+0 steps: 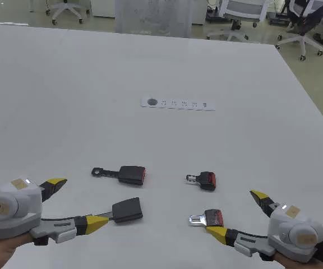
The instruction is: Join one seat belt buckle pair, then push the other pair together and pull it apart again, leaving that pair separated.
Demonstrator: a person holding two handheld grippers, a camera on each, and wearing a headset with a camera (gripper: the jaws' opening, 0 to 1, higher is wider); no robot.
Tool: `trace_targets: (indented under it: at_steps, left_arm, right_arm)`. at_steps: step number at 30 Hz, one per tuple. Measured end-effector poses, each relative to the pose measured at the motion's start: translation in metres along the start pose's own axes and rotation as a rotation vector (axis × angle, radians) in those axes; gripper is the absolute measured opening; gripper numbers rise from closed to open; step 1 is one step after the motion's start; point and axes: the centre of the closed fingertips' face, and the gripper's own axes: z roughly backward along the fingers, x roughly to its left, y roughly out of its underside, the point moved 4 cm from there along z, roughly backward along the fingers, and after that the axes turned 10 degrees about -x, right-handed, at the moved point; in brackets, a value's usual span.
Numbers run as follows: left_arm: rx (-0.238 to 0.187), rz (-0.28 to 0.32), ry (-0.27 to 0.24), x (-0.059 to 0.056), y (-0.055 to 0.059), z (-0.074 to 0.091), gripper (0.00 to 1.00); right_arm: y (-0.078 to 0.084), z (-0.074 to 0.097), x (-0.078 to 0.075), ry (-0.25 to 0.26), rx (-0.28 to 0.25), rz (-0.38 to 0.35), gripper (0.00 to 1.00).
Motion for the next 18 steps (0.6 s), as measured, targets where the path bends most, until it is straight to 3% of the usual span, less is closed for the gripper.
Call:
trace_targets:
  at_steps: [18]
  left_arm:
    - [0.000,-0.004,0.003,-0.0009,-0.0022,-0.0034,0.95]
  right_arm:
    - [-0.0005,-0.0002,-0.0036,0.007,-0.004,-0.005,0.95]
